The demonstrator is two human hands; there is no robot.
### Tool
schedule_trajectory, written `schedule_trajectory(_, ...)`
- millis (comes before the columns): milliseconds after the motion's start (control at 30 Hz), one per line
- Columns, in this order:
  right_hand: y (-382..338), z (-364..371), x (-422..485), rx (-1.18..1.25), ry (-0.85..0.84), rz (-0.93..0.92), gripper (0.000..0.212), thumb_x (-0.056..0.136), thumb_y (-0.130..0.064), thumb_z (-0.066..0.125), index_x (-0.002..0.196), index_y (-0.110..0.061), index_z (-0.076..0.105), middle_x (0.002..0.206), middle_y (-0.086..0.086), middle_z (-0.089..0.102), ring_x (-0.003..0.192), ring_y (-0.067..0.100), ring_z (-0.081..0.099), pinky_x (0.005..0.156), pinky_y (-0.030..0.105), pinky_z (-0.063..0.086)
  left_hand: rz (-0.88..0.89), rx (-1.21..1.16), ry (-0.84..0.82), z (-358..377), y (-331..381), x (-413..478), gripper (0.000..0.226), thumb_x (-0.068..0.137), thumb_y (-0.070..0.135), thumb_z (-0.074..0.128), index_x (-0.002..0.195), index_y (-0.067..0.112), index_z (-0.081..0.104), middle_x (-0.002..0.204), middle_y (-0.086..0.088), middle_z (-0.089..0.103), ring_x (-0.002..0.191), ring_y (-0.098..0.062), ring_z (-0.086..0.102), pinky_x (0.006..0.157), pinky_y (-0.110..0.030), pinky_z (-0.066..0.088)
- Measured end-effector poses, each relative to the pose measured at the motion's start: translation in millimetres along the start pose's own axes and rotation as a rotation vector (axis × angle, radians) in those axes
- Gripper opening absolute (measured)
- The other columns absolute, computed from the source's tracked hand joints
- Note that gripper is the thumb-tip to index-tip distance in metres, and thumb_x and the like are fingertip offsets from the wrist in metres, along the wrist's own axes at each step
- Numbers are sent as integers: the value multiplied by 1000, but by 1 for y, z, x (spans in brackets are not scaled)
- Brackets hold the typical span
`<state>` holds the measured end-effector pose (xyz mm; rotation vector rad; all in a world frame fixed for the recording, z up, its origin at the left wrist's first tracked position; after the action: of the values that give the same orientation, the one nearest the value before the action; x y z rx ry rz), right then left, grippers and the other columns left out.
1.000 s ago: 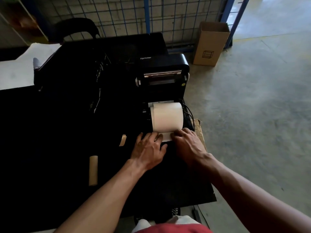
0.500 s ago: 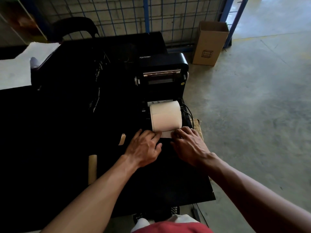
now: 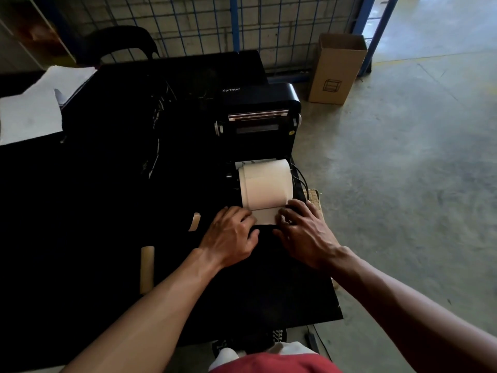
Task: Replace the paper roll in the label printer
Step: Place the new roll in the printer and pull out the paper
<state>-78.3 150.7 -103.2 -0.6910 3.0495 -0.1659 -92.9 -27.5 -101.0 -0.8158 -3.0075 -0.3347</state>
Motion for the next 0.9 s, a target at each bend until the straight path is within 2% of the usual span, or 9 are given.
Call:
schedule_trajectory(67,3,0,-5,-21,32,-23,50,95,-46,40,105,-12,75,135,16,63,131,40,51,105,61,44,-24,-32,3,3,4,-3,50,86,39,43,114,10,72,118,-8,71,110,-27,65,98,-51,49)
schedule_trajectory(167,8,-2,-7,26,68,1,43,93,-44,45,97,-17,78,142,18,57,130,40,50,102,61,45,-17,-38,36,7,6,-9,47,85,36,46,112,9,74,117,-8,71,113,-28,63,97,-56,48)
schedule_trajectory(333,0,11,-11,106,46,29,47,90,-53,49,116,-20,69,154,19,43,137,43,42,107,61,39,47,30,121,3,7,-12,37,86,31,47,97,9,75,131,-17,60,128,-32,50,108,-53,41)
schedule_trajectory(467,-1,5,-13,140,96,14,40,88,-52,54,105,-23,76,146,18,52,132,40,46,104,58,43,-8,18,106,8,10,-19,46,85,36,48,110,8,73,130,-18,61,125,-34,54,104,-55,44)
schedule_trajectory(533,-1,4,-12,99,80,14,49,88,-55,51,115,-21,74,140,17,57,128,39,50,102,56,45,-23,5,101,13,12,-26,50,84,38,48,115,6,72,130,-17,63,124,-34,56,103,-56,45)
schedule_trajectory(600,0,7,-13,66,52,2,59,87,-60,49,124,-19,69,136,14,61,125,38,52,100,56,46,-13,26,107,15,16,-30,51,83,39,50,113,5,72,129,-16,65,124,-32,57,105,-56,43)
schedule_trajectory(733,1,8,-17,43,57,-75,55,82,-58,59,116,-16,73,127,6,69,121,36,58,99,54,48,42,52,122,15,23,-30,52,78,45,56,106,4,73,123,-14,69,120,-29,62,106,-57,42)
schedule_trajectory(833,3,9,-18,88,50,-121,45,82,-47,64,111,-14,75,124,4,72,120,36,61,100,52,48,108,72,163,18,23,-32,42,73,28,80,106,4,72,117,-15,72,113,-29,67,105,-59,41)
schedule_trajectory(900,5,10,-20,118,51,-128,44,86,-45,60,114,-15,76,126,3,72,122,35,62,101,51,47,134,63,203,19,23,-34,41,70,16,85,107,2,73,113,-15,74,110,-28,69,103,-59,42)
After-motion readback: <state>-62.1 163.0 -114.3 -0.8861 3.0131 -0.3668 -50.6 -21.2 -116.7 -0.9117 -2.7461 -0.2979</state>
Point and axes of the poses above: each hand's wrist, its own x-axis towards the middle knuckle, its own z-axis out of the palm, y = z × x, the point moved 4 cm from there along x, towards the middle knuckle
